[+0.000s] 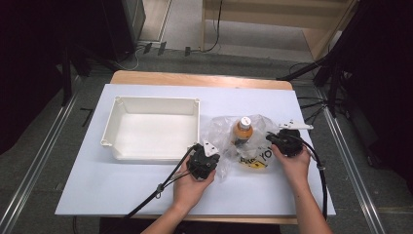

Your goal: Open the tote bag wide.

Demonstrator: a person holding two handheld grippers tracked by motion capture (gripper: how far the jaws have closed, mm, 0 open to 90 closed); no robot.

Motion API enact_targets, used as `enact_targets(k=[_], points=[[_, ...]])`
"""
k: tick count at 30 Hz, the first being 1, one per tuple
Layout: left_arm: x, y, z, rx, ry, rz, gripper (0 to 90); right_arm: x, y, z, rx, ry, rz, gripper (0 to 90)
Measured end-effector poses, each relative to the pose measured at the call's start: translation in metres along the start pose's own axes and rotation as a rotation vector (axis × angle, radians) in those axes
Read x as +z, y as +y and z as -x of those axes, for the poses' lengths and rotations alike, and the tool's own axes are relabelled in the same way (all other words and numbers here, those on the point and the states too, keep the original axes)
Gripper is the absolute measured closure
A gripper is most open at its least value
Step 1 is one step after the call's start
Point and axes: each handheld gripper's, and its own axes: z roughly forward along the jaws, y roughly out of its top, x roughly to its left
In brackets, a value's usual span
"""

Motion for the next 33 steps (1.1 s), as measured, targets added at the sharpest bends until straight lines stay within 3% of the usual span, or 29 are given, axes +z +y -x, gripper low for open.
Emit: enact_targets(k=[3, 5, 6, 7, 8, 9, 14, 15, 18, 20, 21, 24, 26, 27, 29, 30, 31, 32, 33], points=[[0.002, -0.003, 0.0, 0.001, -0.001, -0.011, 90.0, -0.002, -0.001, -0.001, -0.006, 0.008, 0.005, 88.4], [0.002, -0.003, 0.0, 0.008, -0.001, -0.016, 90.0, -0.01, 0.001, -0.002, -0.004, 0.041, 0.04, 77.1], [0.002, -0.003, 0.0, 0.004, -0.001, -0.017, 90.0, -0.01, 0.001, -0.002, -0.004, 0.041, 0.04, 77.1], [0.002, -0.003, 0.0, 0.002, -0.004, -0.018, 90.0, -0.019, 0.004, -0.003, -0.001, 0.042, 0.077, 70.4], [0.002, -0.003, 0.0, 0.002, -0.004, -0.018, 90.0, -0.019, 0.004, -0.003, -0.001, 0.042, 0.077, 70.4], [0.003, -0.003, 0.0, -0.001, -0.005, -0.019, 90.0, -0.03, 0.009, -0.004, 0.001, 0.044, 0.124, 63.2], [0.003, -0.004, 0.0, 0.001, -0.006, -0.021, 90.0, -0.053, 0.022, -0.004, 0.009, 0.068, 0.201, 55.1], [0.003, -0.004, 0.0, -0.002, -0.006, -0.021, 90.0, -0.063, 0.029, -0.005, 0.001, 0.079, 0.238, 52.6], [0.004, -0.004, 0.0, -0.004, -0.008, -0.02, 90.0, -0.077, 0.043, -0.01, -0.001, 0.089, 0.282, 45.9], [0.004, -0.004, 0.0, -0.002, -0.006, -0.022, 90.0, -0.08, 0.047, -0.012, -0.005, 0.089, 0.298, 43.1], [0.004, -0.004, 0.0, -0.002, -0.005, -0.022, 90.0, -0.08, 0.055, -0.017, -0.001, 0.075, 0.306, 37.3], [0.004, -0.004, 0.0, 0.001, -0.005, -0.024, 90.0, -0.072, 0.061, -0.018, 0.012, 0.084, 0.284, 32.7], [0.003, -0.005, 0.0, 0.003, -0.004, -0.024, 90.0, -0.051, 0.063, -0.021, 0.003, 0.078, 0.235, 38.8], [0.003, -0.005, 0.0, 0.003, -0.004, -0.024, 90.0, -0.051, 0.063, -0.021, 0.003, 0.078, 0.235, 38.8], [0.003, -0.005, 0.0, 0.004, -0.007, -0.027, 90.0, -0.03, 0.059, -0.024, -0.002, 0.136, 0.177, 55.9], [0.002, -0.005, -0.001, 0.004, -0.009, -0.03, 90.0, -0.023, 0.057, -0.025, -0.008, 0.142, 0.155, 62.5], [0.002, -0.005, -0.001, 0.004, -0.009, -0.03, 90.0, -0.023, 0.057, -0.025, -0.008, 0.142, 0.155, 62.5], [0.002, -0.006, -0.001, 0.002, -0.015, -0.027, 90.0, -0.012, 0.053, -0.028, -0.019, 0.123, 0.119, 75.6], [0.002, -0.006, -0.001, 0.002, -0.015, -0.027, 90.0, -0.007, 0.051, -0.028, -0.024, 0.121, 0.101, 80.2]])
